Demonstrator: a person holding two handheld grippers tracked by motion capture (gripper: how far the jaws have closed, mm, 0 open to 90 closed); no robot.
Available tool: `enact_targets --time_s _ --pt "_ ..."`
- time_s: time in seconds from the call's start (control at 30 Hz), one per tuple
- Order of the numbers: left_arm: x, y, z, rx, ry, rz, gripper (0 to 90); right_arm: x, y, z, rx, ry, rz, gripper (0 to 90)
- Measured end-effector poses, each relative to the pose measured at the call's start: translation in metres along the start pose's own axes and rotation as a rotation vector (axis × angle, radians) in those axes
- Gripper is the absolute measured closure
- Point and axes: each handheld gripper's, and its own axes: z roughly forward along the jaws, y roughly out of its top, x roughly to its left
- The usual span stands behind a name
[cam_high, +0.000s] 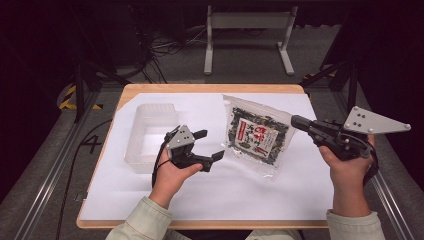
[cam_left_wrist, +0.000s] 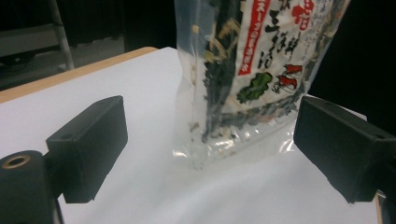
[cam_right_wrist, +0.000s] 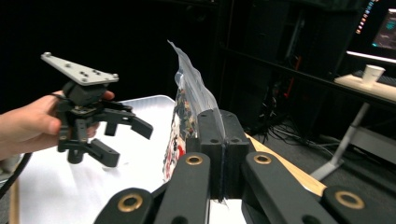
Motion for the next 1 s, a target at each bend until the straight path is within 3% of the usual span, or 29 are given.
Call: enact_targets --time_s 0.2,0.53,0.73,1.0 --pt "0.002 0.003 -0.005 -0.051 -0.055 0.004 10.4 0.007 0.002 0.001 -0.004 0.043 -0.010 90.0" --pt "-0.006 0.013 -0.007 -0.048 -0.099 0.007 11.5 0.013 0.001 0.005 -0.006 0.088 -0.011 90.0" --pt "-0.011 0.021 -0.006 -0.072 -0.122 0.041 13.0 0.020 0.000 0.005 -0.016 0.117 -0.008 90.0" --pt "-0.012 0.026 -0.003 -0.084 -0.190 0.059 18.3 0.030 0.000 0.007 -0.028 0.161 -0.013 90.0"
